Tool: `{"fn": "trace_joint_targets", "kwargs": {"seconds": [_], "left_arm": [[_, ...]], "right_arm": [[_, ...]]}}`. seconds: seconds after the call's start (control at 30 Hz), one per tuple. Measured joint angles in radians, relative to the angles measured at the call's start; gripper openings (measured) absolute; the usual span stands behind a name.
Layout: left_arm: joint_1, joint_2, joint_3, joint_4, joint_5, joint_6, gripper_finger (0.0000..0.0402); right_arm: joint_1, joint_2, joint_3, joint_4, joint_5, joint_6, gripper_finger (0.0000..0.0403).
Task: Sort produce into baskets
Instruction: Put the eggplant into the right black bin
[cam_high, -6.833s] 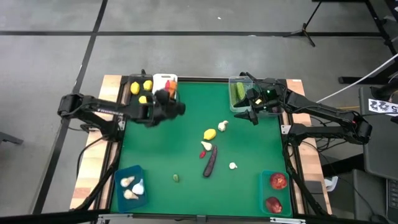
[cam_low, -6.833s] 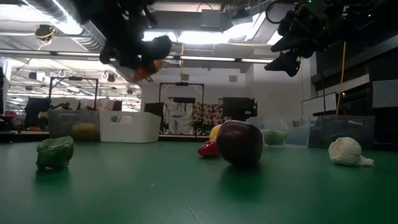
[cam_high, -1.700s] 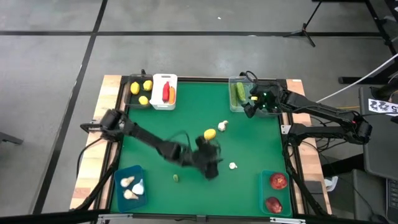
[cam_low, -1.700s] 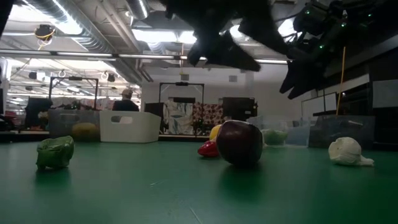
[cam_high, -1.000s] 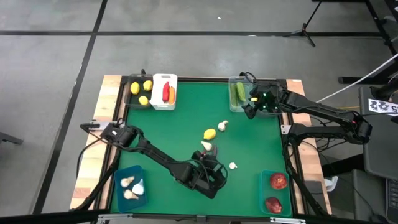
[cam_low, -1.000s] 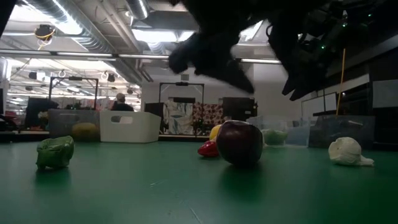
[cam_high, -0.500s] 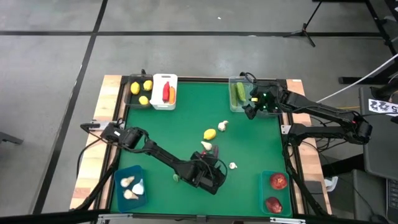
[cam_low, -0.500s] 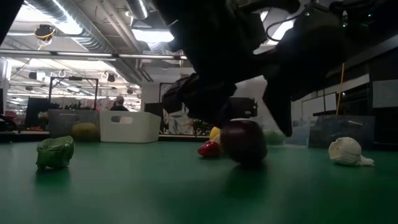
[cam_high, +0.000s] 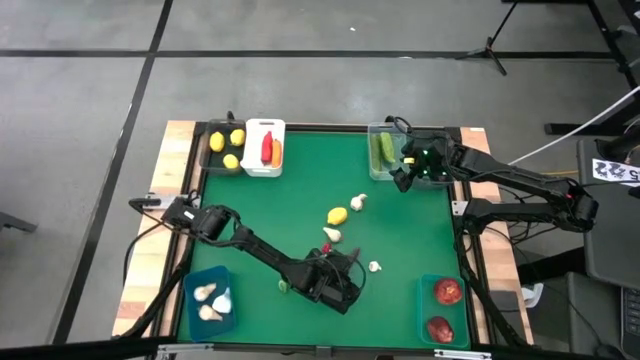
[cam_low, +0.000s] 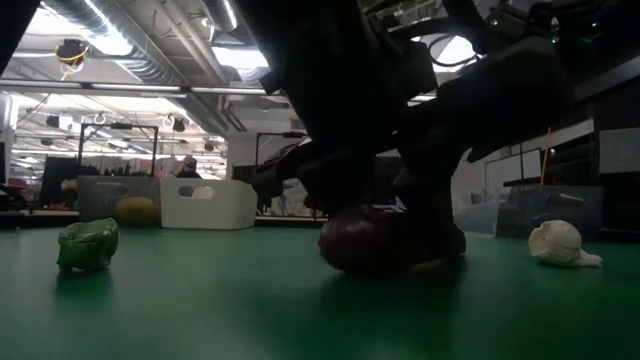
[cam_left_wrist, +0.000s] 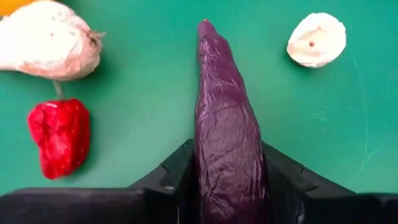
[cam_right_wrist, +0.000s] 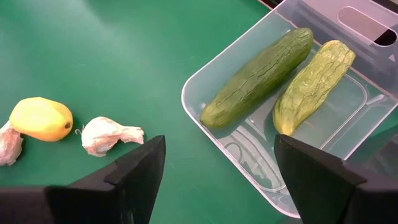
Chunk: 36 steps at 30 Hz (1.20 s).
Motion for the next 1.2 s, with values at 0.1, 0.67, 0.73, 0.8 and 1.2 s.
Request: {"fn": "trace_joint_targets", "kwargs": {"seconds": [0.1, 0.67, 0.73, 0.8, 1.2], "left_arm": [[0.003, -0.041, -0.001, -0.008, -0.011, 0.049, 0.013], [-0.07, -0.432, 0.001, -0.87, -0.957, -0.357, 0.0145], [-0.054, -0.431, -0.003, -0.978, -0.962, -0.509, 0.0145], [-0.03, -0.431, -0.039, -0.936, -0.962, -0.521, 0.0143], [0.087, -0.429, -0.09, -0.867, -0.805, -0.417, 0.014]], "right_arm": [[0.0, 0.0, 0.0, 0.003, -0.009, 0.0, 0.0301], [0.001, -0.226, 0.0, 0.616, -0.488, -0.023, 0.0301], [0.001, -0.246, 0.0, 0.674, -0.544, -0.024, 0.0301], [0.001, -0.248, 0.0, 0.716, -0.591, -0.008, 0.0301], [0.001, -0.157, 0.0, 0.739, -0.622, -0.021, 0.0301]]}}
